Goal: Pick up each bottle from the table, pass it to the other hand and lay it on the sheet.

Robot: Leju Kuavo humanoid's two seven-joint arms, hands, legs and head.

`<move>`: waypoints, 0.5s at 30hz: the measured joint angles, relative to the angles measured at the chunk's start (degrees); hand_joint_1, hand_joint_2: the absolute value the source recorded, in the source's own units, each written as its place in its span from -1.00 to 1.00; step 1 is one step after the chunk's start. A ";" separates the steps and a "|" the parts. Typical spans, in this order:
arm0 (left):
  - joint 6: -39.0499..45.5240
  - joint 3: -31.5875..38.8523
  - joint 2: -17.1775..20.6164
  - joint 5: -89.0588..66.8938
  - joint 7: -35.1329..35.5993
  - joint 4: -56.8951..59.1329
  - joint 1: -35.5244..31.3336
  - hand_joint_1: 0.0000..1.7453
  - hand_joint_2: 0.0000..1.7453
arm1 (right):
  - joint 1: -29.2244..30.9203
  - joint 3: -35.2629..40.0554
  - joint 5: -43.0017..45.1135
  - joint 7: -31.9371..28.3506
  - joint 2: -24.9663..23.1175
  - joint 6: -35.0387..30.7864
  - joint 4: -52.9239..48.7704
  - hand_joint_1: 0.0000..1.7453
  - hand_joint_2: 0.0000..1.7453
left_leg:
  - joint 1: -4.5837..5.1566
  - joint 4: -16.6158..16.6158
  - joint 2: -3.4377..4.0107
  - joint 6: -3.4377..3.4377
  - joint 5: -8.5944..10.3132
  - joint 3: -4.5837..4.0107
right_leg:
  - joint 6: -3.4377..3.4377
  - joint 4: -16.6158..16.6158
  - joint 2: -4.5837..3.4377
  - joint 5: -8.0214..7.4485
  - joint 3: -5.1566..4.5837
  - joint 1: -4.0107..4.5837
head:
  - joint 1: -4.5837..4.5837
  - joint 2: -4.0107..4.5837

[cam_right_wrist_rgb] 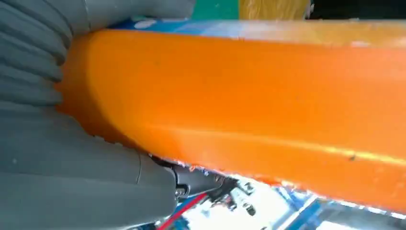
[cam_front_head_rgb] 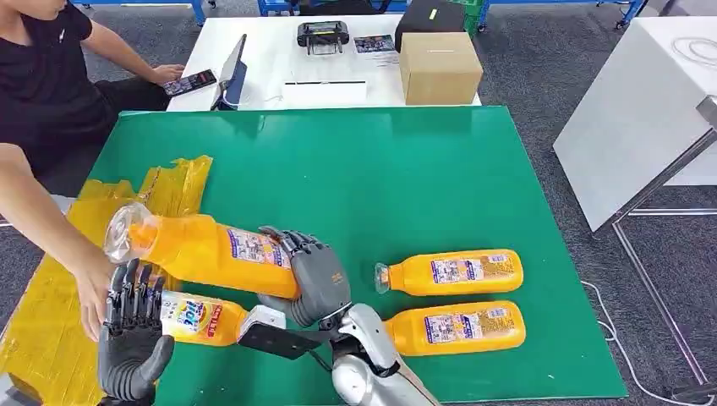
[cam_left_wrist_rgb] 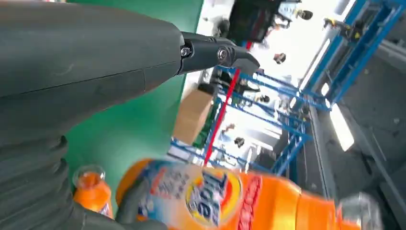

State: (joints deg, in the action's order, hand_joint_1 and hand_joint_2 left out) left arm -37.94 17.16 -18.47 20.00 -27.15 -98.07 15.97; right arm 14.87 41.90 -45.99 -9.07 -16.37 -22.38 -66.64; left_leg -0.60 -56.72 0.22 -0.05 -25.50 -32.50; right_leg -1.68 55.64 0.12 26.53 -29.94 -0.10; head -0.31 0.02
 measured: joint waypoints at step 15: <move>1.47 -8.04 -0.07 -1.38 -3.74 -3.82 2.86 -1.00 1.00 | 3.80 9.93 -1.44 2.45 -0.96 6.03 10.25 1.00 1.00 | 0.00 0.00 -0.07 0.00 0.00 -0.03 | 0.00 0.00 0.02 0.00 0.00 0.00 | -0.02 0.00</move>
State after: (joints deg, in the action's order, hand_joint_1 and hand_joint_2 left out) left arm -36.48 9.11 -18.53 18.62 -30.88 -101.90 18.83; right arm 18.67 51.83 -47.43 -6.62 -17.33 -16.35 -56.39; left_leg -0.60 -56.72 0.15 -0.05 -25.50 -32.53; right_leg -1.68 55.64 0.14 26.53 -29.94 -0.11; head -0.33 0.02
